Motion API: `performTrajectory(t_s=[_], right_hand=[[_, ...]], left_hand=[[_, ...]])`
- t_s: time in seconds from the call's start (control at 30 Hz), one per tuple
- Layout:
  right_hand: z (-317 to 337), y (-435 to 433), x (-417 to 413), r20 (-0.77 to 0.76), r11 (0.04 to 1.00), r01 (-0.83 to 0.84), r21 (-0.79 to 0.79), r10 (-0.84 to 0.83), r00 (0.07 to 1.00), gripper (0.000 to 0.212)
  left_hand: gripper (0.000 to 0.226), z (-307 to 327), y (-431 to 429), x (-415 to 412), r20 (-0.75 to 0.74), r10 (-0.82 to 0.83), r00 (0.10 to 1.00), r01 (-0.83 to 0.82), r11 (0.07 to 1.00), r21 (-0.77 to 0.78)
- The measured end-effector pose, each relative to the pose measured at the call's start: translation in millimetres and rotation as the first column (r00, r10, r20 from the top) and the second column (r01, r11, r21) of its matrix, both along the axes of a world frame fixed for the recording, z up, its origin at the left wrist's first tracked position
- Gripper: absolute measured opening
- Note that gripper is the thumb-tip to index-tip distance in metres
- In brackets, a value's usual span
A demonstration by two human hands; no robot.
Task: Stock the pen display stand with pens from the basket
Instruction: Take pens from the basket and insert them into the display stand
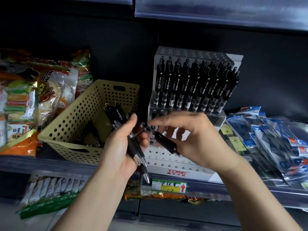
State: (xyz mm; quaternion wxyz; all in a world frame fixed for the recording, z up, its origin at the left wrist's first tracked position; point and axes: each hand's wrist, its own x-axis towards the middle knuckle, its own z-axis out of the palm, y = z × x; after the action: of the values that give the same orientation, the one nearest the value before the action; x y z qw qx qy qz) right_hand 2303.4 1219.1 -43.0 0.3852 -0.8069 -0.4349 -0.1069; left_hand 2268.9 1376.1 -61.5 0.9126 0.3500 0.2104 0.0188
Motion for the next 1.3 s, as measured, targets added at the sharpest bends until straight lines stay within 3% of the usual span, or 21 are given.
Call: performTrajectory(t_s=[0.1,0.2,0.37,0.47,0.57,0.7,0.83,1.3], right_hand=[[2,4,-5,-0.028,0.989,-0.087,0.12,0.091,0.995,0.026],[3,4,-7,-0.065,0.975,-0.086,0.206,0.101,0.993,0.027],[6,5,-5,-0.054,0.921,0.041,0.387,-0.022,0.998,0.015],[12,-2,-1,-0.181,0.888,0.153,0.433,-0.08,0.98,0.022],[12,-7,1,-0.295,0.846,0.275,0.458,-0.147,0.944,0.018],[0,-8,8,-0.293,0.807,0.445,0.388,-0.35,0.89,0.016],[-13,-10,16,-0.169,0.786,0.533,0.314,-0.507,0.846,0.017],[-35,-4,17,-0.033,0.786,0.615,0.059,-0.615,0.788,0.022]], left_hand=[[0.027,-1,0,1,-0.016,0.0,1.0,-0.001,0.999,-0.049],[0.02,-2,0,1,0.033,-0.036,0.999,0.036,0.999,0.009],[0.031,-4,-2,-2,0.064,-0.009,0.998,-0.007,0.971,0.238],[0.015,-2,-6,-3,0.047,0.011,0.999,-0.026,0.944,0.329],[0.022,-2,-7,-4,0.045,0.002,0.999,-0.019,0.921,0.388],[0.032,-2,-7,-4,0.058,-0.015,0.998,-0.008,0.924,0.383],[0.017,-3,-7,-2,0.067,-0.031,0.997,0.008,0.947,0.321],[0.017,-1,-7,-3,0.086,0.075,0.993,-0.1,0.935,0.341]])
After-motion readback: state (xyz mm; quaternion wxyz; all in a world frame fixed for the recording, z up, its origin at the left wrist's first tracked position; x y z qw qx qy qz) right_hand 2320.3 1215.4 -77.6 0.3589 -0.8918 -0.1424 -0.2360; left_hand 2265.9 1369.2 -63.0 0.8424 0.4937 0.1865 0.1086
